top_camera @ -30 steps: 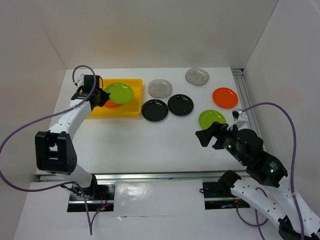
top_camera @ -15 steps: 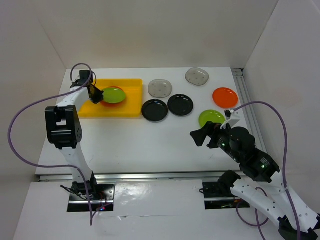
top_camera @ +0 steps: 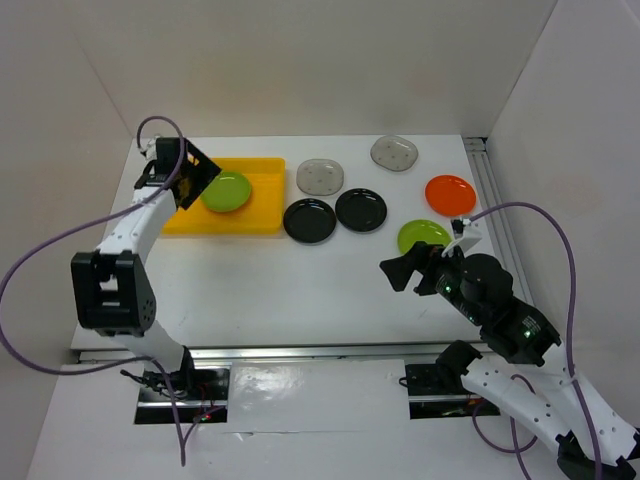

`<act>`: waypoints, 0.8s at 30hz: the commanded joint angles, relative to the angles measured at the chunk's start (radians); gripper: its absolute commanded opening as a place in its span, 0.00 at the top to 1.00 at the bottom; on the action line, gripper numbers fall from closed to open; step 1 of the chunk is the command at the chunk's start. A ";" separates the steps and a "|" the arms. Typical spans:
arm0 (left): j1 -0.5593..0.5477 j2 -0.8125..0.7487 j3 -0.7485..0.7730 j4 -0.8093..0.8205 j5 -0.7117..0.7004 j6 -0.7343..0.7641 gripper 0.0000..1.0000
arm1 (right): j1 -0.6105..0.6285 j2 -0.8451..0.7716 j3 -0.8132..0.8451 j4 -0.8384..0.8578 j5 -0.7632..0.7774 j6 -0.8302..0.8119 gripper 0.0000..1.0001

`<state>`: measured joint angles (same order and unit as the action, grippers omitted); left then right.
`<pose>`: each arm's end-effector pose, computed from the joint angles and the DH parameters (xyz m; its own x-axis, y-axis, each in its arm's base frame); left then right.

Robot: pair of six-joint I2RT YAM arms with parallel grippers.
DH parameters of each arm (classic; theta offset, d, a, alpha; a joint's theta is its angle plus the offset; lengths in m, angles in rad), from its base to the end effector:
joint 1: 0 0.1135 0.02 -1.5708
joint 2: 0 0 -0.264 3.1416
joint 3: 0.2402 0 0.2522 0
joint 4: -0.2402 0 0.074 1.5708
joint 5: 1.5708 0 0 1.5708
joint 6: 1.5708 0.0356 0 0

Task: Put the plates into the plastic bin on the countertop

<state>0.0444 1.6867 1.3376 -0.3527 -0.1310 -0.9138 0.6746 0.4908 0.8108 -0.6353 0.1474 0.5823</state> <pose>0.3841 0.0217 0.2778 -0.2802 -0.7983 -0.5332 -0.5984 0.5795 -0.5532 0.0850 0.0613 0.3381 -0.4821 0.3110 -0.8191 -0.2917 0.8245 0.4848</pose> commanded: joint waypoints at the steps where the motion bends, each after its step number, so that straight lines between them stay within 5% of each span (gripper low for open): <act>1: -0.157 -0.183 -0.024 0.118 -0.030 0.039 0.01 | 0.005 -0.001 0.033 0.063 0.012 -0.024 0.00; 7: -0.455 -0.317 -0.329 0.450 0.127 -0.057 0.01 | 0.005 0.009 0.140 -0.022 0.158 -0.035 0.00; 11: -0.677 -0.153 -0.347 0.619 0.182 -0.076 0.01 | 0.005 0.009 0.223 -0.098 0.240 -0.010 0.00; 17: -0.819 0.192 -0.183 0.799 0.280 -0.085 0.01 | 0.005 -0.035 0.289 -0.217 0.398 0.071 0.00; 24: -0.911 0.467 0.116 0.713 0.260 -0.128 0.01 | 0.005 -0.057 0.329 -0.265 0.409 0.080 0.00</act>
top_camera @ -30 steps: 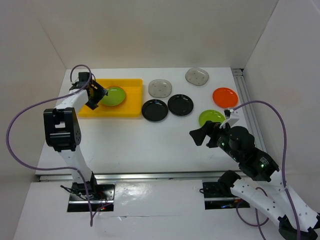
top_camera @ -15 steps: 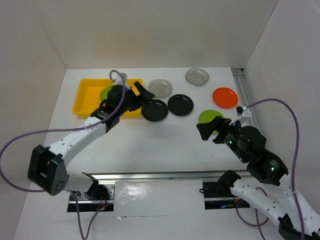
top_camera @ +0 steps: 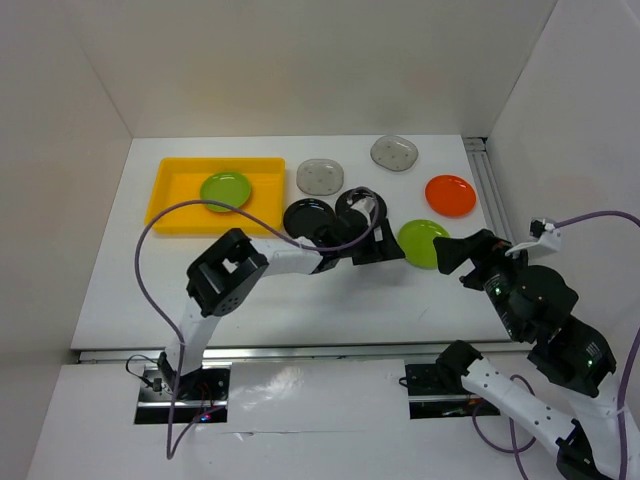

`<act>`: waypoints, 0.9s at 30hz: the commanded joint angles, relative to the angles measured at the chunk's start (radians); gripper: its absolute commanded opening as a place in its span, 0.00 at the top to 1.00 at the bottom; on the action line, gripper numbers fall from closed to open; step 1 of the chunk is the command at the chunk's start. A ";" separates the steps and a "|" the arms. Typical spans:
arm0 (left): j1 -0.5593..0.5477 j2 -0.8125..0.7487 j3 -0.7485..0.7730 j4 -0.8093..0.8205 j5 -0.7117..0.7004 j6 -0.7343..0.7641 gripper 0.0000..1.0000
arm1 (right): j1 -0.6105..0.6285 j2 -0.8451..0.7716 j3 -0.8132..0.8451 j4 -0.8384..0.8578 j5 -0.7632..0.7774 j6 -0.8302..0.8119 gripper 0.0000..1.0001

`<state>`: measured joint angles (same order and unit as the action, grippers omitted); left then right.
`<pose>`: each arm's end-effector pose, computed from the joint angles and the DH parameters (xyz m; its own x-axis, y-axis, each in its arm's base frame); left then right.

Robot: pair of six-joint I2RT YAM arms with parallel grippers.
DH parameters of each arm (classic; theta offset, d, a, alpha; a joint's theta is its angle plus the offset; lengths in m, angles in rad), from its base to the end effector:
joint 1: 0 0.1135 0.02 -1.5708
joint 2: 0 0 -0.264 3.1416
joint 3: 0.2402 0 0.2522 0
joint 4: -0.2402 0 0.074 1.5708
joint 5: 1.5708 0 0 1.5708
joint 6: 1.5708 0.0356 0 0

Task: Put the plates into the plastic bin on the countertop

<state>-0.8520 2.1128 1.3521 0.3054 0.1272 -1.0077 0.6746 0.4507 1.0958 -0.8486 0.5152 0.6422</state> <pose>0.3082 -0.3591 0.1662 -0.8493 -0.3031 -0.4323 0.1937 0.5827 -0.7892 0.0460 0.0143 0.4025 -0.2262 0.4865 -0.8439 -0.0389 0.8611 0.5069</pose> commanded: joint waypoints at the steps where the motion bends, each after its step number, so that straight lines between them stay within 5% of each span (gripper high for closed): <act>1: -0.015 0.062 0.114 0.055 -0.009 -0.048 0.01 | 0.005 -0.027 0.044 -0.052 0.023 0.020 0.00; 11: -0.024 0.249 0.306 -0.083 -0.116 -0.078 0.15 | 0.005 -0.057 0.035 -0.026 -0.035 0.030 0.00; 17: -0.024 0.338 0.403 -0.144 -0.144 -0.088 0.43 | 0.005 -0.066 0.026 -0.006 -0.044 0.020 0.00; 21: -0.005 0.352 0.400 -0.144 -0.144 -0.108 0.43 | 0.005 -0.066 0.013 0.005 -0.053 0.020 0.00; 23: 0.004 0.352 0.400 -0.144 -0.144 -0.108 0.54 | 0.005 -0.066 0.003 0.005 -0.053 0.020 0.00; 25: 0.013 0.361 0.400 -0.144 -0.144 -0.117 0.82 | 0.005 -0.066 0.003 0.014 -0.063 0.020 0.00; 27: 0.022 0.372 0.426 -0.155 -0.109 -0.117 0.92 | 0.005 -0.066 -0.008 0.014 -0.063 0.020 0.00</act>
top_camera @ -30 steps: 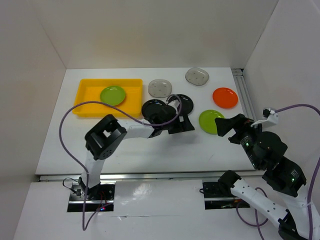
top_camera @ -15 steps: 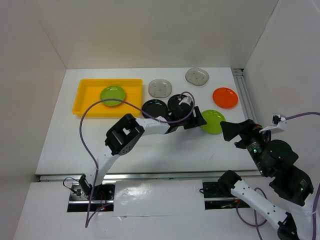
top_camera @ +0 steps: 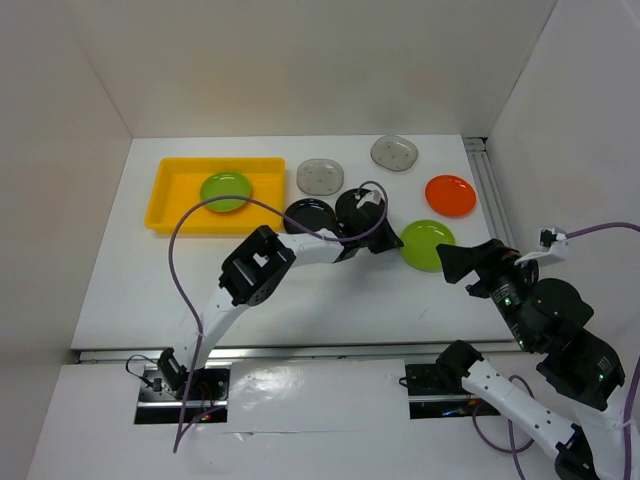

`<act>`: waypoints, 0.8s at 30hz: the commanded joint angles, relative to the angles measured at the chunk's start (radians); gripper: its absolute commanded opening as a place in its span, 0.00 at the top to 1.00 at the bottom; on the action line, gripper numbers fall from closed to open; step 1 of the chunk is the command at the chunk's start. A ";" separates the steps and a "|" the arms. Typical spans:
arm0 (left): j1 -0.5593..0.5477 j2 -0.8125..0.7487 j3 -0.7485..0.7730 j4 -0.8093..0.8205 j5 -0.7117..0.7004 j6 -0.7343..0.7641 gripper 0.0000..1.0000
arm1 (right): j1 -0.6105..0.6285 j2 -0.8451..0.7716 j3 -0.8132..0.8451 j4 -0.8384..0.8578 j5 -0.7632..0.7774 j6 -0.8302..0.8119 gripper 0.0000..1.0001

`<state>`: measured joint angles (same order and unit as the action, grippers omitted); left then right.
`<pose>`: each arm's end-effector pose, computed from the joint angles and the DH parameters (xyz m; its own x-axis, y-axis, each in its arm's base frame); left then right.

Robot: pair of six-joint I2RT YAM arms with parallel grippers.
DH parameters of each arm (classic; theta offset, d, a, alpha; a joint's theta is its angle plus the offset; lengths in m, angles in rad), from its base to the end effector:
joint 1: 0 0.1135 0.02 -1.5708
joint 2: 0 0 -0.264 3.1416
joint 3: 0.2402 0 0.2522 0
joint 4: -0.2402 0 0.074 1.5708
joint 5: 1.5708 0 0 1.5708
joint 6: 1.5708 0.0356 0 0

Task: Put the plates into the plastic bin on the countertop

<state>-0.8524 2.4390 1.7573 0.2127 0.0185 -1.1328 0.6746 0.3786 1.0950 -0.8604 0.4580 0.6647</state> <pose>0.3597 -0.4124 0.1268 -0.8177 -0.4404 -0.3708 0.0545 0.5820 -0.8114 0.0293 0.0032 0.4020 -0.2230 0.5301 -0.8181 -0.1028 0.8217 0.5605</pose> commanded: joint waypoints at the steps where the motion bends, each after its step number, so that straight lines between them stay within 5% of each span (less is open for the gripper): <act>1: 0.023 0.046 0.021 -0.047 0.015 0.008 1.00 | 0.005 0.006 -0.007 0.026 -0.005 -0.002 0.00; 7: 0.055 -0.056 -0.004 0.083 0.198 -0.012 1.00 | 0.005 0.006 -0.017 0.026 -0.005 -0.011 0.00; 11: 0.101 -0.190 0.045 -0.019 0.241 0.027 1.00 | 0.005 0.006 -0.017 0.037 -0.015 -0.011 0.00; 15: 0.182 -0.340 0.065 -0.311 0.106 0.064 1.00 | 0.005 0.016 -0.058 0.069 -0.024 -0.011 0.00; 24: 0.642 -0.626 -0.235 -0.495 0.029 0.117 1.00 | 0.005 0.049 -0.158 0.162 -0.073 -0.022 0.00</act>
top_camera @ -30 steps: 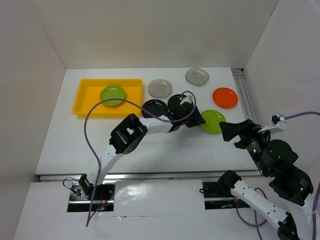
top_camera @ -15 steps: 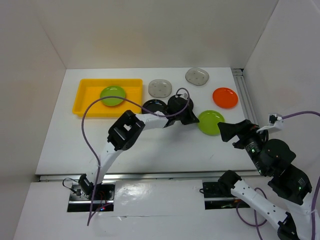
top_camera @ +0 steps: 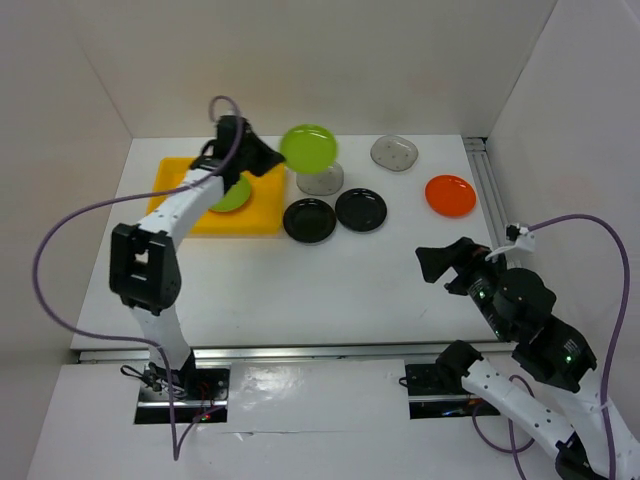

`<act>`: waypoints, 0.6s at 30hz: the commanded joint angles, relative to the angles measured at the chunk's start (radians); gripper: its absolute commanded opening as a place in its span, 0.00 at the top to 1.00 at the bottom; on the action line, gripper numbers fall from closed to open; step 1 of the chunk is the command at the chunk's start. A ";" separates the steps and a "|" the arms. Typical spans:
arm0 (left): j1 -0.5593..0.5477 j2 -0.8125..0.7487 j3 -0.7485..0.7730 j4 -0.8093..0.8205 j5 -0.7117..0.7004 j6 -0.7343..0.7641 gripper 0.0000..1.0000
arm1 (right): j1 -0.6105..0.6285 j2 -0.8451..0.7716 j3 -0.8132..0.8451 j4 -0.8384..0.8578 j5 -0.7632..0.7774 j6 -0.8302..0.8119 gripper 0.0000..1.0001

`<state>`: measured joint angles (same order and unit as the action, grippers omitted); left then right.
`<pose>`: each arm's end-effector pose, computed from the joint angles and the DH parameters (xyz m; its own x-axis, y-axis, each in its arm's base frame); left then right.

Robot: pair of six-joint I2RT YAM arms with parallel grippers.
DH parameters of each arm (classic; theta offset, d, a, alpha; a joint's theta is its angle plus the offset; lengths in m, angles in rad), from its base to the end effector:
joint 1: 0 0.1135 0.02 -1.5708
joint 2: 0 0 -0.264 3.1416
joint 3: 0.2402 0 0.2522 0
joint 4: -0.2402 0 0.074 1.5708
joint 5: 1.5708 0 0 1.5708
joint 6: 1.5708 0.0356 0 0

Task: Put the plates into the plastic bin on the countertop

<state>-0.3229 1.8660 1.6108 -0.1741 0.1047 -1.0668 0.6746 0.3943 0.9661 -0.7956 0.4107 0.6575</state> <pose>0.4241 -0.1458 0.3168 -0.5459 -0.7357 -0.4010 -0.1497 0.5566 -0.8172 0.0509 0.0225 0.3743 -0.3014 0.4765 -0.8259 -0.1067 0.8439 0.5258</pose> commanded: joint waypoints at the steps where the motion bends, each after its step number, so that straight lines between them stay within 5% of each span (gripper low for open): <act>1: 0.149 -0.088 -0.127 -0.126 -0.066 0.051 1.00 | 0.005 0.044 -0.052 0.125 -0.026 -0.015 0.00; 9: 0.425 -0.052 -0.152 -0.150 -0.023 0.201 1.00 | -0.004 0.092 -0.148 0.233 -0.085 -0.035 0.00; 18: 0.478 0.044 -0.129 -0.198 -0.059 0.232 1.00 | -0.004 0.129 -0.228 0.289 -0.095 -0.035 0.00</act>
<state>0.1402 1.8843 1.4403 -0.3550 0.0494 -0.8631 0.6735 0.5060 0.7525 -0.5999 0.3195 0.6308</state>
